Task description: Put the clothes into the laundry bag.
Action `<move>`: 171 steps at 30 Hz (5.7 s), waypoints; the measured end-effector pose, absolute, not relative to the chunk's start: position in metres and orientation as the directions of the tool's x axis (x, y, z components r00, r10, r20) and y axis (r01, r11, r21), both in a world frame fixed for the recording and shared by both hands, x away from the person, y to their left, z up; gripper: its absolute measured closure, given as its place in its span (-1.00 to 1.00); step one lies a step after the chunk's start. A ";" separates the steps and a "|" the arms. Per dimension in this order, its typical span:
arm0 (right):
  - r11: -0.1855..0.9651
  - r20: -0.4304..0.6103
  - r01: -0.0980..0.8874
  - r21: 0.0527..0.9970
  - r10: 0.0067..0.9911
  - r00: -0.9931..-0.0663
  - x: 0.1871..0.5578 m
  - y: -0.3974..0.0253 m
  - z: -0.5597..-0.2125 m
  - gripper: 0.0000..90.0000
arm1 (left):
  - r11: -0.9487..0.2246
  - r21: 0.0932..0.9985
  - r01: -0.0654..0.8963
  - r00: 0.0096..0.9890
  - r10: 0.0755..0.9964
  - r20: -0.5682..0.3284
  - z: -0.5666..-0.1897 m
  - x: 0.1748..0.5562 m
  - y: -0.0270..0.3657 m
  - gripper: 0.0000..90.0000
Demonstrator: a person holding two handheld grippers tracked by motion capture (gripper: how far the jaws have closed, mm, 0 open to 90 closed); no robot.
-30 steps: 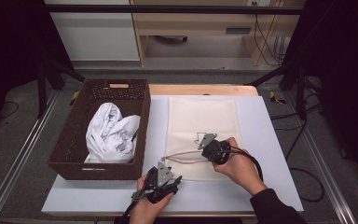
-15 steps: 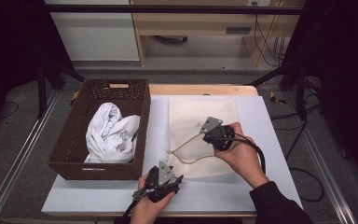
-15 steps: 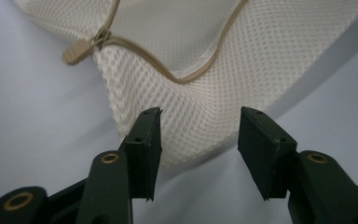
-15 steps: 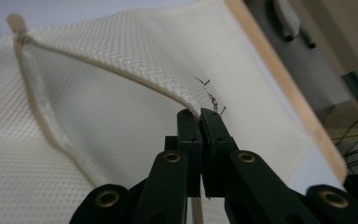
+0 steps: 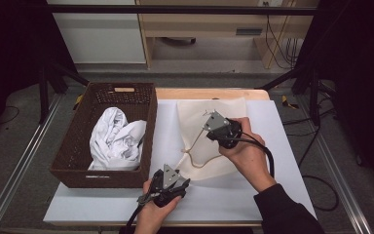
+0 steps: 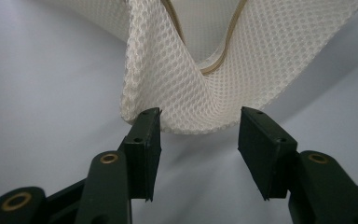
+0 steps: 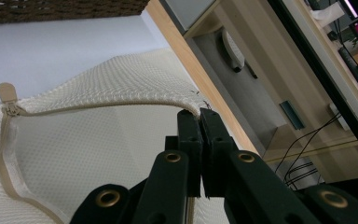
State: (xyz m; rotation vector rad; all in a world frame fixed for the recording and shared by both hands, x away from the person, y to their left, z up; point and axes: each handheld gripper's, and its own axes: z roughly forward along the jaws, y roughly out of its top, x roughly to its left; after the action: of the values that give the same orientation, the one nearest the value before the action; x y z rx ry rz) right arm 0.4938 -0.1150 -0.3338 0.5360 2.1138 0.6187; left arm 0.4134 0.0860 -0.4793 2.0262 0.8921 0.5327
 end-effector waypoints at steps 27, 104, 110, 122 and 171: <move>0.700 -0.460 0.162 0.695 0.607 -0.649 0.500 -0.129 -0.341 0.96 | -0.502 0.762 0.410 0.611 0.771 0.180 -0.308 0.456 0.168 -0.89; 0.744 -0.410 0.195 0.640 0.545 -0.731 0.511 -0.113 -0.350 0.96 | -0.365 0.505 0.782 0.427 0.904 -0.009 -0.434 0.576 0.279 -0.74; 0.744 -0.402 0.192 0.640 0.536 -0.742 0.513 -0.115 -0.351 0.96 | -0.385 0.471 0.794 0.430 0.903 0.013 -0.432 0.578 0.278 -0.26; 0.732 -0.365 0.199 0.651 0.532 -0.764 0.518 -0.121 -0.351 0.96 | -0.414 0.449 0.792 0.440 0.897 0.051 -0.422 0.580 0.276 0.43; 0.697 -0.271 0.245 0.674 0.542 -0.796 0.540 -0.132 -0.347 0.97 | -0.491 0.769 0.409 0.559 0.801 0.213 -0.279 0.501 0.256 0.54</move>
State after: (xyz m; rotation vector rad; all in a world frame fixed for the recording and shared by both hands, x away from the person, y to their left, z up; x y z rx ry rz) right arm 0.5399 -0.1324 -0.3469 0.6066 2.4517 0.8817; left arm 0.5012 0.2557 -0.2789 2.1177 0.9660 0.7461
